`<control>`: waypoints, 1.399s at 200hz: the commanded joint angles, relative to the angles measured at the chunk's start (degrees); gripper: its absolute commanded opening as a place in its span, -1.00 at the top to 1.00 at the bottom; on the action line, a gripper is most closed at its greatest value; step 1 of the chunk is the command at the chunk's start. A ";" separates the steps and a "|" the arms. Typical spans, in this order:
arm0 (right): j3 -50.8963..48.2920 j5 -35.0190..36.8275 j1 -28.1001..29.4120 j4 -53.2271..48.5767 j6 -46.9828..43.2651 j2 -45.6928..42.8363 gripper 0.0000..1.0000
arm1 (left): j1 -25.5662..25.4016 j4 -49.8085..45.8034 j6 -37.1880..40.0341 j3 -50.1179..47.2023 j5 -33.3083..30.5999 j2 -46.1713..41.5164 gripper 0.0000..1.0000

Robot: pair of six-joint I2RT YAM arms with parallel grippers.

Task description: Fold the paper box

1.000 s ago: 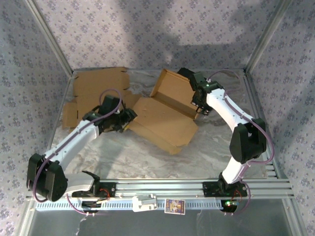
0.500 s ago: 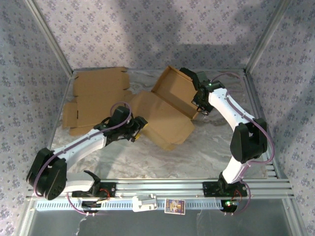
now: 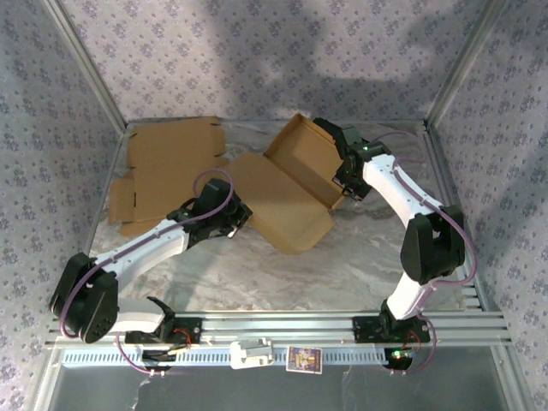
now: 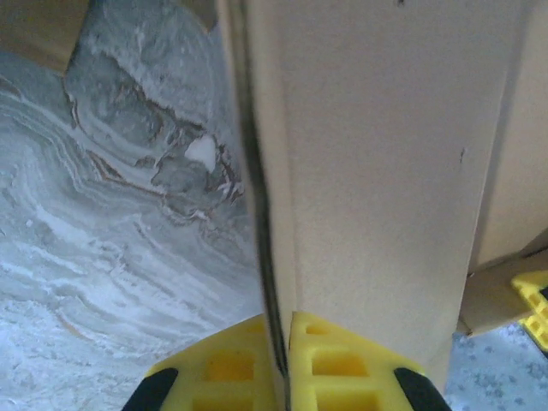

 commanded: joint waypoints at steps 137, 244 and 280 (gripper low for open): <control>-7.75 -12.70 10.79 -2.13 21.92 -1.94 0.27 | 4.03 -51.85 39.79 35.23 -10.54 10.01 1.00; 5.21 -9.20 12.01 -0.80 -1.87 -5.82 0.12 | 4.03 -58.57 59.47 47.30 -20.75 16.74 1.00; 7.02 -18.32 8.76 8.78 -19.62 -7.42 0.12 | 2.48 -53.21 68.84 49.82 -23.70 17.02 1.00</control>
